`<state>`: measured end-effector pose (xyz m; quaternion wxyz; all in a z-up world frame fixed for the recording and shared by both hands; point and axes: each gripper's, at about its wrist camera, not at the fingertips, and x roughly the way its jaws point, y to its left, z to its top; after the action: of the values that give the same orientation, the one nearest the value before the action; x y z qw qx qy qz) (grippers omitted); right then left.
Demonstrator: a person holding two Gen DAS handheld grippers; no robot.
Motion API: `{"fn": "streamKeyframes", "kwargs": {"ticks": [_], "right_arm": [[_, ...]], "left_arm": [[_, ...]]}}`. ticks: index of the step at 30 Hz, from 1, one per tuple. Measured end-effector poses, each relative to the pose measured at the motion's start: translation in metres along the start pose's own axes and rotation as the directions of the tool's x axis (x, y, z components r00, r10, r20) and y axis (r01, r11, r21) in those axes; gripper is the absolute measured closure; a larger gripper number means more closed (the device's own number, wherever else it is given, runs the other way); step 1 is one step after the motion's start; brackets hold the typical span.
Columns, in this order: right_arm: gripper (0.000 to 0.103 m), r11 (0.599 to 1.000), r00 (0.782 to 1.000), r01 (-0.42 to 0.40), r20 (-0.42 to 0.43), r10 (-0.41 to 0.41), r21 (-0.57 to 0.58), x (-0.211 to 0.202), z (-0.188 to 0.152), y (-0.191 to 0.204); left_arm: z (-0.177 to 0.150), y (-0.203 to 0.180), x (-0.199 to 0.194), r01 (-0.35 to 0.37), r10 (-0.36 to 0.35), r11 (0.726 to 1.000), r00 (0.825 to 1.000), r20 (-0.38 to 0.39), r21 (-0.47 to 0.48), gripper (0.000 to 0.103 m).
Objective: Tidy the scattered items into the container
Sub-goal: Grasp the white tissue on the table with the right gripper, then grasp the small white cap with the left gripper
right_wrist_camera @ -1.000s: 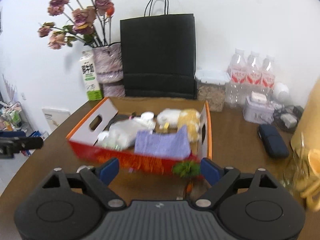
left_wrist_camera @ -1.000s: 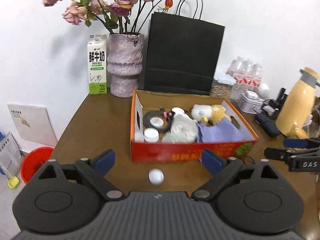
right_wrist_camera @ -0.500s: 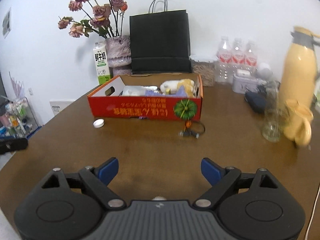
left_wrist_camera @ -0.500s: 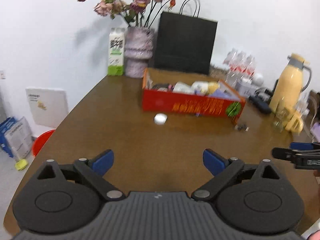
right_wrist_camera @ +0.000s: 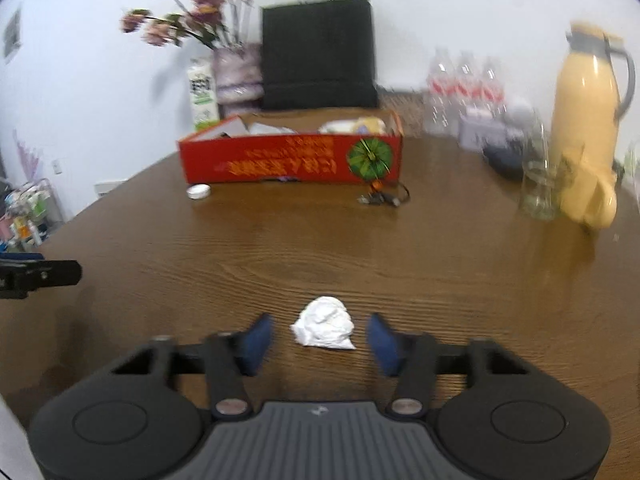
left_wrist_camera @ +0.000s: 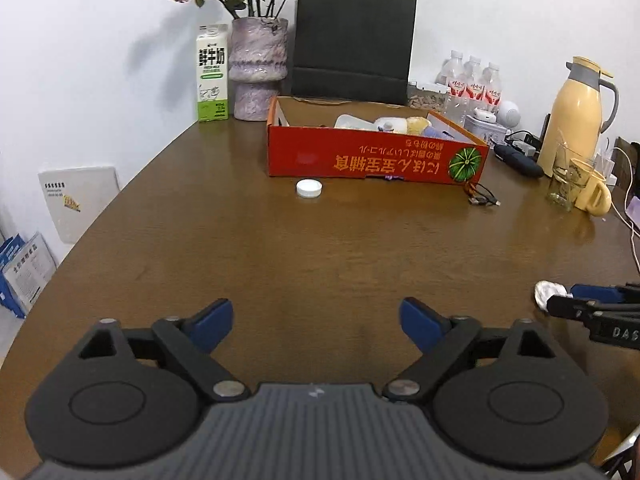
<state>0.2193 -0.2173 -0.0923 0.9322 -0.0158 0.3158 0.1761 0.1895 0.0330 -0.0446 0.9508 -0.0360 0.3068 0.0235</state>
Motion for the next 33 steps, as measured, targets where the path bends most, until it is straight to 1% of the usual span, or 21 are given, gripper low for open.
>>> {"fn": "streamKeyframes", "kwargs": {"ticks": [2, 3, 4, 5, 6, 8, 11, 14, 15, 17, 19, 20, 21, 22, 23, 26, 28, 30, 33], "right_arm": [[0.063, 1.0, 1.0, 0.009, -0.001, -0.009, 0.004, 0.011, 0.001, -0.002], [0.081, 1.0, 1.0, 0.017, 0.004, -0.017, -0.006, 0.014, 0.001, -0.001], [0.086, 1.0, 1.0, 0.017, 0.01, -0.017, -0.012, 0.018, 0.002, -0.001], [0.086, 1.0, 1.0, 0.015, 0.013, -0.015, -0.009, 0.02, 0.004, -0.002], [0.087, 1.0, 1.0, 0.01, 0.012, -0.01, -0.01, 0.023, 0.006, -0.002], [0.087, 1.0, 1.0, 0.014, 0.016, -0.014, -0.017, 0.029, 0.013, -0.003], [0.087, 1.0, 0.999, 0.023, 0.031, -0.022, -0.019, 0.037, 0.024, -0.004], [0.087, 1.0, 0.999, 0.011, 0.037, -0.011, -0.019, 0.043, 0.035, -0.005], [0.087, 1.0, 0.999, 0.01, 0.04, -0.009, -0.02, 0.044, 0.038, -0.004], [0.087, 1.0, 0.999, 0.001, 0.045, 0.0, -0.023, 0.047, 0.043, -0.003], [0.087, 0.999, 0.999, -0.012, 0.047, 0.013, -0.03, 0.05, 0.046, 0.001], [0.087, 0.999, 0.999, -0.02, 0.047, 0.022, -0.033, 0.052, 0.047, 0.002], [0.087, 0.999, 0.999, -0.028, 0.046, 0.029, -0.03, 0.053, 0.047, 0.003], [0.087, 0.999, 0.998, -0.037, 0.047, 0.038, -0.027, 0.055, 0.048, 0.004], [0.087, 0.999, 0.998, -0.043, 0.048, 0.044, -0.024, 0.056, 0.049, 0.004], [0.087, 0.998, 0.997, -0.057, 0.052, 0.057, -0.014, 0.061, 0.051, 0.005], [0.087, 0.998, 0.997, -0.057, 0.052, 0.059, -0.021, 0.063, 0.053, 0.006], [0.087, 0.998, 0.997, -0.059, 0.057, 0.061, -0.025, 0.062, 0.054, 0.008], [0.087, 0.998, 0.995, -0.065, 0.07, 0.067, -0.026, 0.055, 0.054, 0.011]], "left_arm": [[0.008, 0.0, 0.008, 0.018, -0.018, 1.0, 1.0, 0.009, -0.003, 0.017], [0.012, 0.0, 0.013, 0.024, -0.024, 1.0, 1.0, 0.015, 0.0, 0.019], [0.017, 0.0, 0.019, 0.029, -0.029, 1.0, 0.999, 0.02, 0.005, 0.02], [0.023, 0.001, 0.028, 0.031, -0.031, 0.999, 0.999, 0.024, 0.011, 0.022], [0.03, 0.002, 0.037, 0.032, -0.032, 0.999, 0.999, 0.025, 0.016, 0.026], [0.044, 0.004, 0.056, 0.031, -0.031, 0.999, 0.999, 0.02, 0.025, 0.029], [0.066, 0.005, 0.092, 0.013, -0.013, 0.999, 1.0, 0.001, 0.045, 0.036], [0.084, 0.009, 0.127, 0.032, -0.029, 0.998, 0.998, -0.046, 0.048, 0.041], [0.09, 0.01, 0.139, 0.039, -0.036, 0.998, 0.997, -0.067, 0.044, 0.046], [0.098, 0.012, 0.16, 0.028, -0.024, 0.999, 0.996, -0.089, 0.041, 0.051], [0.103, 0.011, 0.177, 0.016, -0.011, 0.999, 0.995, -0.101, 0.051, 0.054], [0.104, 0.01, 0.183, 0.006, 0.0, 0.998, 0.994, -0.107, 0.055, 0.058], [0.106, 0.009, 0.19, -0.003, 0.01, 0.998, 0.993, -0.116, 0.067, 0.065], [0.106, 0.008, 0.194, -0.011, 0.02, 0.997, 0.992, -0.123, 0.073, 0.07], [0.106, 0.007, 0.194, -0.017, 0.026, 0.997, 0.993, -0.117, 0.077, 0.073], [0.105, 0.007, 0.192, -0.004, 0.012, 0.998, 0.993, -0.119, 0.066, 0.074], [0.102, 0.007, 0.184, -0.015, 0.022, 0.998, 0.993, -0.115, 0.056, 0.074], [0.098, 0.007, 0.168, -0.021, 0.025, 0.999, 0.996, -0.086, 0.045, 0.074], [0.088, 0.008, 0.131, 0.009, -0.008, 1.0, 0.999, -0.047, 0.016, 0.074]]}}
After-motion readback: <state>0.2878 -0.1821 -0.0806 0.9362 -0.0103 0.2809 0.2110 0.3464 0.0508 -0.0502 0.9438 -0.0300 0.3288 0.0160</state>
